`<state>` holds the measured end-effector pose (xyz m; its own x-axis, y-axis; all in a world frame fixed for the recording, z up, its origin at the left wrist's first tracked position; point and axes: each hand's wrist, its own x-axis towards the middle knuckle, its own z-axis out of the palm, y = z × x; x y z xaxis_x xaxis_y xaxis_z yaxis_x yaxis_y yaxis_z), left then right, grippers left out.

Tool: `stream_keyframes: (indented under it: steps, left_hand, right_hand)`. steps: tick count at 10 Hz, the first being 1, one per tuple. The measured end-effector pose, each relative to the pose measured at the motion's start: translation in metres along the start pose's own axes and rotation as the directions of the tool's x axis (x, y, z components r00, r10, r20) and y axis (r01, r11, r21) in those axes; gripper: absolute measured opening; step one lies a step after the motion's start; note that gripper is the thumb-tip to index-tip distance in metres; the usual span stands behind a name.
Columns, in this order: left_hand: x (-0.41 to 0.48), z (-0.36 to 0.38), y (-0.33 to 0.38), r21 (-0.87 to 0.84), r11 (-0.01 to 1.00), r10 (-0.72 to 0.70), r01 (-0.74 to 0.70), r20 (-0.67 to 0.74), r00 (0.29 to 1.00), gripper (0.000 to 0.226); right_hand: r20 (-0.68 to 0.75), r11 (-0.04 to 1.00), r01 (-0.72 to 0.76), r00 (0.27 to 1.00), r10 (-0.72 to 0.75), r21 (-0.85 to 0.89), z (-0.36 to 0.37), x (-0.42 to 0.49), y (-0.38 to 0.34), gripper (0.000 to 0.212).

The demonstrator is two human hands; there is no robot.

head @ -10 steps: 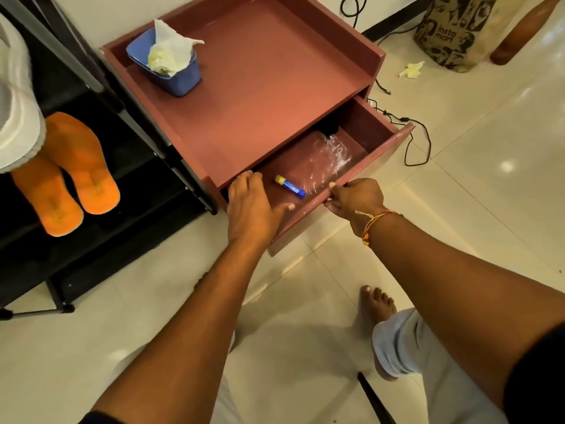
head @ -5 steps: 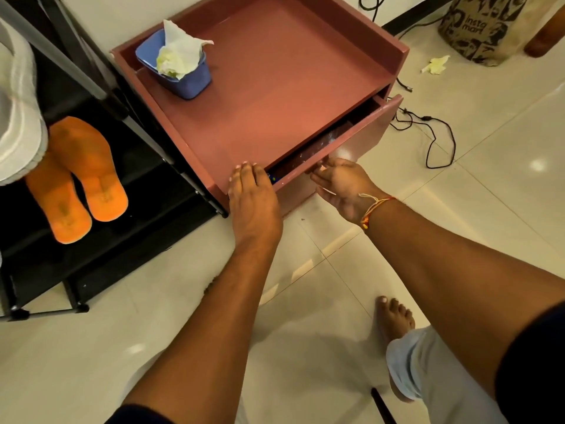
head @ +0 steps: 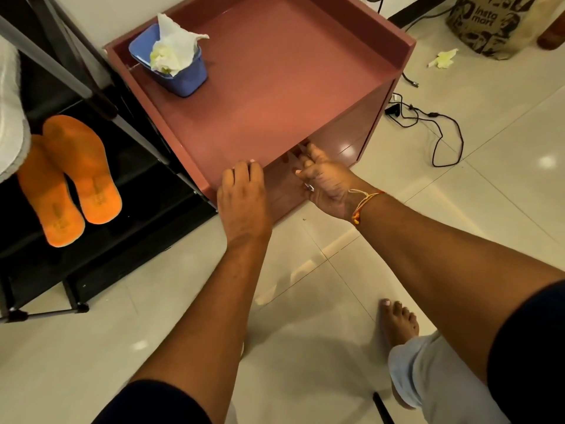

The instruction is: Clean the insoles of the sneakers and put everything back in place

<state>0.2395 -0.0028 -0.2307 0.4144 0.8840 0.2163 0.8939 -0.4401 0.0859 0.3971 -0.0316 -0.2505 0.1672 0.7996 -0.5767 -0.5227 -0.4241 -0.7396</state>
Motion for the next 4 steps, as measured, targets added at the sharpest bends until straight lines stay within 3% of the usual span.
stream_keyframes:
  steps: [1, 2, 3, 4]
  left_hand:
    - [-0.002, 0.002, 0.001, 0.023, 1.0, 0.019, -0.019, -0.001, 1.0, 0.044]
    - [-0.003, -0.003, -0.003, 0.059, 0.996, 0.066, -0.07, 0.063, 0.996, 0.045]
    - [-0.002, -0.027, -0.009, 0.03, 0.988, 0.142, -0.149, 0.179, 0.973, 0.052]
    - [-0.038, -0.058, -0.013, 0.008, 0.995, 0.09, -0.096, 0.288, 0.953, 0.057]
  right_hand:
    - [0.041, 0.993, -0.002, 0.999, 0.007, -0.12, 0.0, -0.004, -0.005, 0.09]
    - [0.053, 0.926, 0.032, 0.999, -0.013, -0.375, 0.005, -0.024, -0.01, 0.088]
    - [0.111, 0.769, 0.076, 0.994, -0.007, -0.634, 0.014, -0.063, -0.007, 0.088]
    - [0.082, 0.466, 0.152, 0.983, -0.167, -0.871, 0.017, -0.11, 0.008, 0.09]
